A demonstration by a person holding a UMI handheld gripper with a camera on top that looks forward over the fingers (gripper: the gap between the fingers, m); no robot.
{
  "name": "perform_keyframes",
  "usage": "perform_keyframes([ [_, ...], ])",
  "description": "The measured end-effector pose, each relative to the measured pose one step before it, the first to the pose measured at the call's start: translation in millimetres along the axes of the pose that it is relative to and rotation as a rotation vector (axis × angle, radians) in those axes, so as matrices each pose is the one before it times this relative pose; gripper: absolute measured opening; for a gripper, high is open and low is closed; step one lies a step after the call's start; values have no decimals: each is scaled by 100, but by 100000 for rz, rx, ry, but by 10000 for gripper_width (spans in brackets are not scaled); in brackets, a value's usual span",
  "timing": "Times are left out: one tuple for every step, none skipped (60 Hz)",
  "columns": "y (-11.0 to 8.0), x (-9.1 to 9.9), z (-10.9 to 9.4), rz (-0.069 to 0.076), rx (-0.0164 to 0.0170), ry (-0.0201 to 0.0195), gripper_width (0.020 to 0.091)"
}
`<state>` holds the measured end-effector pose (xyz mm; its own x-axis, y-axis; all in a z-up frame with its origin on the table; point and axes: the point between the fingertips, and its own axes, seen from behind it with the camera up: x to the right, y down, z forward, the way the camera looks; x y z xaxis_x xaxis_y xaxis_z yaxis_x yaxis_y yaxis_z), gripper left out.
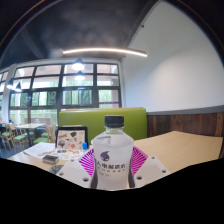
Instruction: Pour water
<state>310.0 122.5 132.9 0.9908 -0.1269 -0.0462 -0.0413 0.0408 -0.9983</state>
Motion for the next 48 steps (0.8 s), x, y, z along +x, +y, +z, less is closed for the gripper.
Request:
perform_keyframes([
  [172,-22,196,-49,-334,-473,423],
  [95,17,190,-32,-144,-292,420],
  [15,-5,164,22,22,-223,420],
  [34,-26,133,-70,66,-258,422],
  [71,-108,113,-258,32,-394,422],
  [37,-100,144,-558,-128,-409,421],
  [331,307,325,-759,-97,-416,425],
  [149,-1070,-1204,-808,-306,383,430],
  [261,23,87,-865,-595,-14,430],
  [327,43,109,-962,-839,36,434],
  [364,-34,102,-971,-940,-11,445],
  [398,-30,105,-1008,-1069,-162,445],
  [531,6,159,-1039,-1323,-303,458],
  [462,1944,2211,-919,-2016,-1079,474],
  [359,-2128,-1975,-1660,-210,481,490],
  [-679,-105,67,174,3119,-427,481],
  [65,2147,1927,297,-222,-1023,488],
  [411,-2067,-2082,502,-1132,1001,469],
  [-153,130,-46,979,398,0,468],
  [16,27,-44,851,-375,-189,467],
  [5,104,-7,309,-24,-90,468],
  [-114,1851,1782,127,-17,-890,470],
  [-75,-2384,-1727,-170,193,408,468],
  [1,-23,-93,-245,301,-265,468],
  [-20,2,-62,-275,338,-46,468],
  [-40,-1,-58,-127,275,54,470],
  [0,29,-40,-71,171,114,469],
  [10,36,-13,-139,92,131,469],
  [-140,-1,422,-99,-23,65,469],
  [39,65,-254,-51,-185,104,481],
  [15,42,-4,127,34,193,487],
  [1,53,-8,201,85,176,493],
  [-6,42,-32,199,46,140,507],
  [-132,54,171,119,139,164,522],
  [-9,17,-14,69,73,116,533],
  [-19,-9,-39,-19,62,-9,539],
  [5,-15,-23,-165,-166,-34,557],
  [52,-7,-25,-187,-348,28,568],
  [77,-20,-20,-128,-641,29,580],
  [119,-9,5,165,-845,49,599],
  [198,32,-22,480,-1215,283,618],
  [207,-166,-71,483,-1567,121,648],
  [208,-96,-145,660,-1328,-422,684],
  [87,-131,-179,717,-844,-470,727],
  [20,-235,-243,595,-612,-714,766],
  [-54,-189,-266,386,-254,-737,810],
  [-129,-71,56,266,-206,-524,845],
  [-101,-143,-305,54,-263,-473,848],
])
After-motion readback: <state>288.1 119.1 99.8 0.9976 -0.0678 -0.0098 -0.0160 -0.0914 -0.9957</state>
